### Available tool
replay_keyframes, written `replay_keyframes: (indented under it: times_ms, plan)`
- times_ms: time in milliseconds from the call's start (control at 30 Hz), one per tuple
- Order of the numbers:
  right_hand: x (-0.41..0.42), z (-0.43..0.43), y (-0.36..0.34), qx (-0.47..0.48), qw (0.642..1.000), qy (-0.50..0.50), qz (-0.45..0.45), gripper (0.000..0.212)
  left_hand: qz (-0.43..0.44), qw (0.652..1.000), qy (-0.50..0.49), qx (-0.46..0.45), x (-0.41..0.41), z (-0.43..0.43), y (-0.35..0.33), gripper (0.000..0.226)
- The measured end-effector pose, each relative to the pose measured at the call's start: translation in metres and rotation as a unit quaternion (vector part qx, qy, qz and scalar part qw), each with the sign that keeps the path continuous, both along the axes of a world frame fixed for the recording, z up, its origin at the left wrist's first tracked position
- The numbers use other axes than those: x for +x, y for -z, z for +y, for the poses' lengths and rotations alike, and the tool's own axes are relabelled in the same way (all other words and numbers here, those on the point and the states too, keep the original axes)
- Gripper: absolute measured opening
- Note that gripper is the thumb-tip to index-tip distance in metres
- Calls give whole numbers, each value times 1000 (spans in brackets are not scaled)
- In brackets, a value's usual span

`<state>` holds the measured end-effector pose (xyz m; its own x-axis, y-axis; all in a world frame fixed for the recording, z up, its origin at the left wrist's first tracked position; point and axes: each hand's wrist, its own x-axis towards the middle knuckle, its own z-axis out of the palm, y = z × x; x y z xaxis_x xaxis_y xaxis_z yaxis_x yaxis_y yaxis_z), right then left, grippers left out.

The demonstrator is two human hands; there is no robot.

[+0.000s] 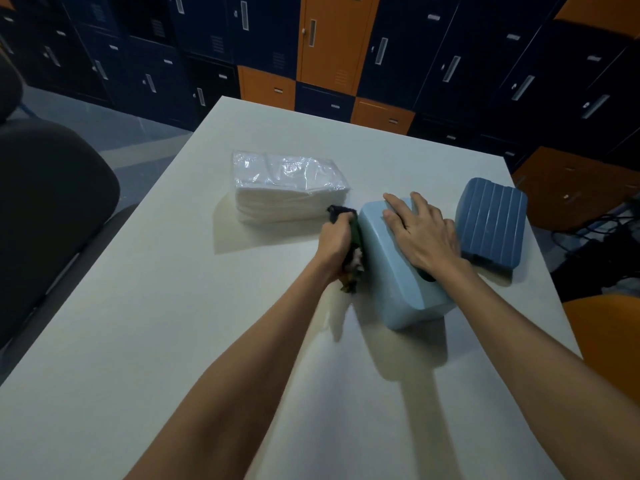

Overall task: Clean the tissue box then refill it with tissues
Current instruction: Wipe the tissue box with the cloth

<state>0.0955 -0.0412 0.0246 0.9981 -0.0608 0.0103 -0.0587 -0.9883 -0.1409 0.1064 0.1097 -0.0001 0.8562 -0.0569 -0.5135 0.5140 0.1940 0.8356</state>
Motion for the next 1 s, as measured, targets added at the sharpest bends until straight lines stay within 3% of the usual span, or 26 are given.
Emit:
replay_keyframes:
  times_ms: [167, 267, 367, 533, 667, 833, 1000]
  plan:
    - [0, -1, 0, 5, 1000, 0, -1, 49, -43, 990, -42, -126, -48, -37, 12, 36]
    - [-1, 0, -1, 7, 1000, -6, -5, 49, -71, 996, -35, -30, -72, -31, 28, 35]
    - [-2, 1, -2, 11, 1000, -8, -10, 49, -78, 995, -18, 59, -56, -25, 24, 47]
    - [-3, 3, -5, 8, 1000, -17, -21, 44, 22, 999, -45, -19, 1, -27, 24, 68]
    - [-1, 2, -3, -3, 1000, -14, -13, 43, 4, 994, -83, -75, -33, -40, 20, 54]
    - [1, 0, 1, -8, 1000, -22, -10, 44, 15, 993, -81, -86, -92, -49, 37, 66]
    - [0, 0, 2, -6, 1000, -16, -9, 45, 28, 989, -112, -92, -51, -45, 20, 60]
